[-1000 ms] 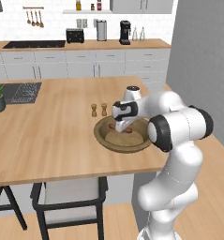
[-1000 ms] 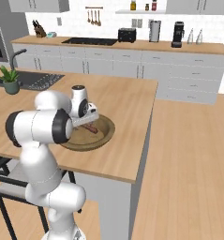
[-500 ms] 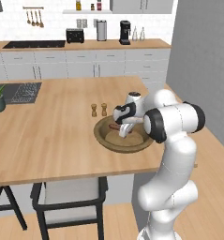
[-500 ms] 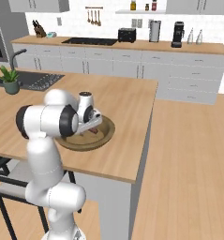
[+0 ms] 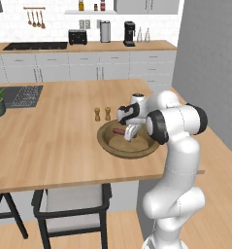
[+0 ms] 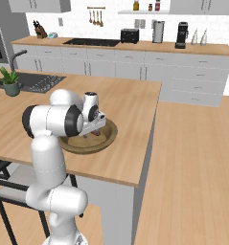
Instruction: Place one bun and one sausage from the bowl on each plate.
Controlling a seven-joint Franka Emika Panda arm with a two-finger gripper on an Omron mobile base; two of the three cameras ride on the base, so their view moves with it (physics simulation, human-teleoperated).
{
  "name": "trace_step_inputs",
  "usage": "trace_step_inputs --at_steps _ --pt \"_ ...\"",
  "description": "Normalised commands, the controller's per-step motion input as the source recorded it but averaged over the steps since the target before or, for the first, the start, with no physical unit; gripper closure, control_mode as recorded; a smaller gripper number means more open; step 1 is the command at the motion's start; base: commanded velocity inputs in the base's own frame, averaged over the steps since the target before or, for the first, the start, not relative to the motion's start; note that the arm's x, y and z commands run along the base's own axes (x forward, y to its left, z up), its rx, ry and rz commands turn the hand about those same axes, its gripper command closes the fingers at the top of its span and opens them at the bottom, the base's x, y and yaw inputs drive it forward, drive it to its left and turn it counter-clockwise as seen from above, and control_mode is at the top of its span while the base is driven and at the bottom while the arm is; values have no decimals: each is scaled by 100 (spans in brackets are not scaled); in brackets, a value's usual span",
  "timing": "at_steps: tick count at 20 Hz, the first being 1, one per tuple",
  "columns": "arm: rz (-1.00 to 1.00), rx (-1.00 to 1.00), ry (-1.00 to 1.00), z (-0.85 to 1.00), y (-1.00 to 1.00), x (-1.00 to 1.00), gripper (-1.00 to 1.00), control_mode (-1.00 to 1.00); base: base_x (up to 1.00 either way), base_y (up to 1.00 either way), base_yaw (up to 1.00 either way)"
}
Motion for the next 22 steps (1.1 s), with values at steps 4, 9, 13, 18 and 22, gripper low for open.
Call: trace_step_inputs --at_steps 4,9,13,18,22 --pt "5 0 9 -12 0 1 -100 -100 0 0 0" --pt "13 0 18 -13 0 -57 -100 -100 0 0 0" --pt "17 0 6 8 0 -63 -100 -100 0 0 0" --pt "3 -1 -7 54 0 20 -100 -100 0 0 0" --pt "0 0 -17 11 11 32 -100 -100 0 0 0"
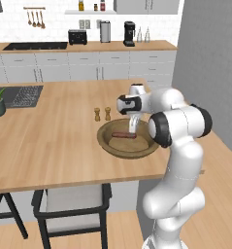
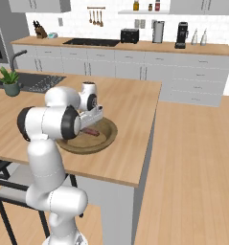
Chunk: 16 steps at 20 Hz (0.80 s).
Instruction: Place one bun and one sausage from the bowl on each plate.
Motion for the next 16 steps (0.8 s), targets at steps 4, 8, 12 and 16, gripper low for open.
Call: trace_step_inputs --at_steps 4,8,12,16 --pt "0 0 -17 -34 21 36 -100 -100 0 0 0" --pt "0 0 -12 -40 8 7 -100 -100 0 0 0" --pt "0 0 -5 -22 0 3 -100 -100 0 0 0" --pt "0 0 -1 -32 0 7 -100 -100 0 0 0"
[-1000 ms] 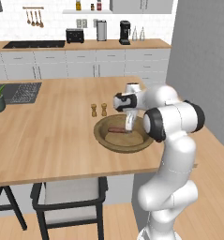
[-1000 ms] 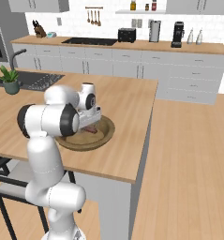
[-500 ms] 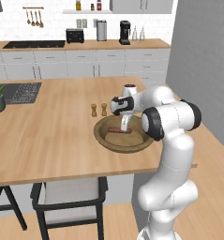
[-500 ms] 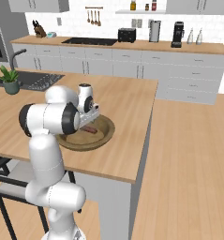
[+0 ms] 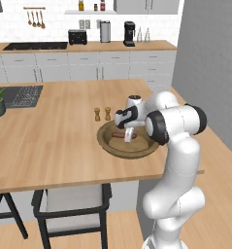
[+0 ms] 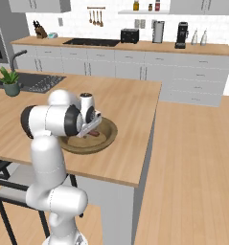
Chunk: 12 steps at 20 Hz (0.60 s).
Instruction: Place one bun and one sausage from the bowl on each plate.
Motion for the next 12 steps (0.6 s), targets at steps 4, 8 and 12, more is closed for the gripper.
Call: trace_step_inputs --at_steps 4,8,12 --pt "0 0 0 -27 0 2 -100 -100 0 0 0" --pt "0 0 8 -7 0 -16 -100 -100 0 0 0" --pt "1 0 13 -14 0 -65 -100 -100 0 0 0"
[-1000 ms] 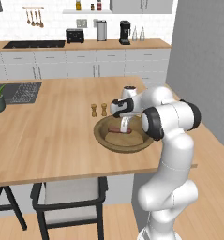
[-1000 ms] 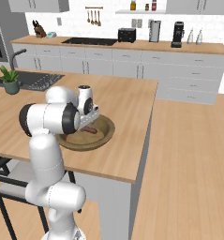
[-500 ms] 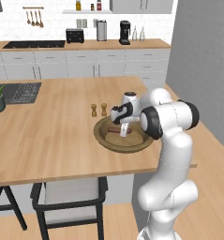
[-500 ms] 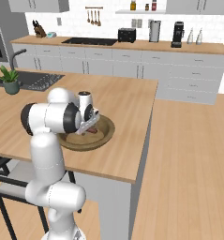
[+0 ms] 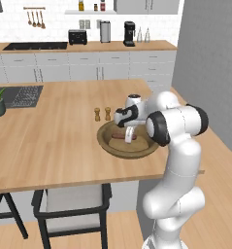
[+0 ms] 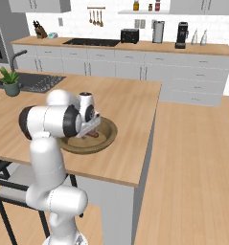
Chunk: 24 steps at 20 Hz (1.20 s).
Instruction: Place one bun and one sausage from the bowl on each plate.
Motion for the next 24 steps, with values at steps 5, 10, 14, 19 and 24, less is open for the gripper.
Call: trace_step_inputs --at_steps 5,10,14,19,24 --pt "3 0 6 -2 0 -60 -100 -100 0 0 0" --pt "0 0 -2 66 0 1 -100 -100 0 0 0" --pt "0 -1 -1 -12 4 35 -100 -100 0 0 0" --pt "0 -3 0 -56 0 45 -100 -100 0 0 0" --pt "0 0 0 -1 0 23 -100 -100 0 0 0"
